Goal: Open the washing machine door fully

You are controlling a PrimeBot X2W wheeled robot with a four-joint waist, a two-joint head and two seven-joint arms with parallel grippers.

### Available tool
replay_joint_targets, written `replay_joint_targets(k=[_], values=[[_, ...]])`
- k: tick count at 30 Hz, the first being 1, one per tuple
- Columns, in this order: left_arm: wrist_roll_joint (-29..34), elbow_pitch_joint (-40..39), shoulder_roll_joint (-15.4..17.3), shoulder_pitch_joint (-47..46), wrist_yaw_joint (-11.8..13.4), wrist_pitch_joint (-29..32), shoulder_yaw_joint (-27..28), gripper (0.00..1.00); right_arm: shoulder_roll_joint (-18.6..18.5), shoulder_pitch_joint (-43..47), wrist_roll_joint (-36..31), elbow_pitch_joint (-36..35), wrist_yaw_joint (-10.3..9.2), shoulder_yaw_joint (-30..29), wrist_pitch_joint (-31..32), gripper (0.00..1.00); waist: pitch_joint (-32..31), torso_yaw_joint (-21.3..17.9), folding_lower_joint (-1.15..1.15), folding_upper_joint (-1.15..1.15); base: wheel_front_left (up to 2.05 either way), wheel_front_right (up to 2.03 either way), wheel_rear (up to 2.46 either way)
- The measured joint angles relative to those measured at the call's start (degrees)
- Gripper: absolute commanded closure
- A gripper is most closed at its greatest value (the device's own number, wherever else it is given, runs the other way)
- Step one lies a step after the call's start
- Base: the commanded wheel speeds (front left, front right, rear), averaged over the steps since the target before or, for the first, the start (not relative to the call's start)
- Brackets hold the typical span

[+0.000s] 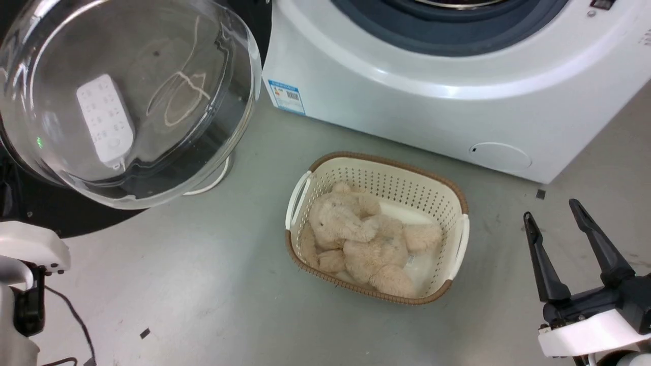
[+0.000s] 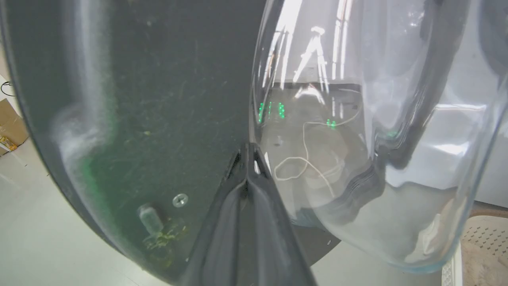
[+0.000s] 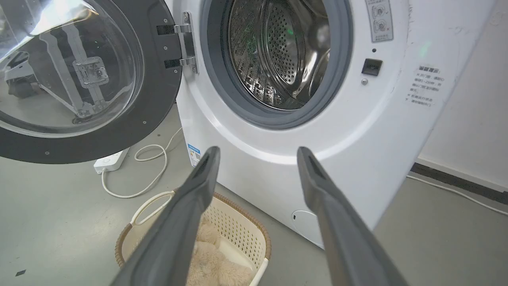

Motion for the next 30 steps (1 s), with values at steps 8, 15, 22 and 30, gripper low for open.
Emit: replay_joint_targets(k=[8,15,22,30], values=[[1.5,-3.6,-2.1,-0.1,0.6,-3.2,-2.1,1.00,0.7,0.2,-1.0,0.9,0.00,-0.7,-0.7,0.00,-4.4,-1.4,-0.01,0.00,0.00,0.00,0.00],[2.1,-15.9,-8.0,3.0,1.8,-4.0,-5.6,0.88,2.4,1.4,-2.5,2.3,0.00,-1.8,-1.1,0.00,-10.2,-4.0,-0.02,0.00,0.00,0.00,0.00],[2.5,-23.3,-12.9,12.2,3.6,-1.2,-11.0,0.00,4.0,2.8,-3.0,1.7,0.00,-1.7,-1.2,0.00,-14.6,-8.8,-0.02,0.00,0.00,0.00,0.00],[3.7,-26.9,-15.8,20.3,6.3,-0.2,-14.6,0.00,5.4,5.8,-3.0,0.7,0.00,-1.3,-0.9,0.00,-17.6,-13.5,-0.02,0.00,0.00,0.00,0.00]])
